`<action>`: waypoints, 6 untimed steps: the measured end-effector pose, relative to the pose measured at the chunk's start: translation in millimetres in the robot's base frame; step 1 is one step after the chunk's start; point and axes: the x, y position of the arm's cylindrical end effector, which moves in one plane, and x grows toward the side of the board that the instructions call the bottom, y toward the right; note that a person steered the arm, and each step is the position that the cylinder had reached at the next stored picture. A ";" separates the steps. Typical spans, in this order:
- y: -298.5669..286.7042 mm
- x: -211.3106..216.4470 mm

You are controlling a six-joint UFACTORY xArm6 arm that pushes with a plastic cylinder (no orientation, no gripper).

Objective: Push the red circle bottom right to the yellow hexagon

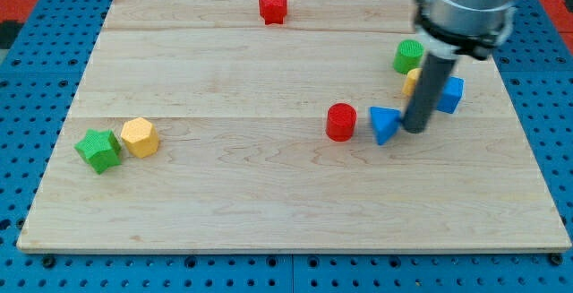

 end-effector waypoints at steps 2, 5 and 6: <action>-185.6 -11.4; -192.8 17.9; -272.1 17.9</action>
